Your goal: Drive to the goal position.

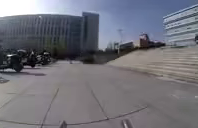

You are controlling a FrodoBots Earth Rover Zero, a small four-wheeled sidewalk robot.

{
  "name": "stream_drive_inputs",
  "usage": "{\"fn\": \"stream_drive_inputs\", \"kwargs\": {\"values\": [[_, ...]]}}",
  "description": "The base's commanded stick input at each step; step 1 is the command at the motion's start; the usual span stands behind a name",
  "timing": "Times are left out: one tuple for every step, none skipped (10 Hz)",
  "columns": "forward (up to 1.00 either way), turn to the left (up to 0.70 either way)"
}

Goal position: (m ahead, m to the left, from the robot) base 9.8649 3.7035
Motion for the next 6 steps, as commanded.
{"fn": "stream_drive_inputs", "kwargs": {"values": [[1.00, 0.00], [1.00, 0.00], [1.00, 0.00], [1.00, 0.00], [1.00, 0.00], [1.00, 0.00]]}}
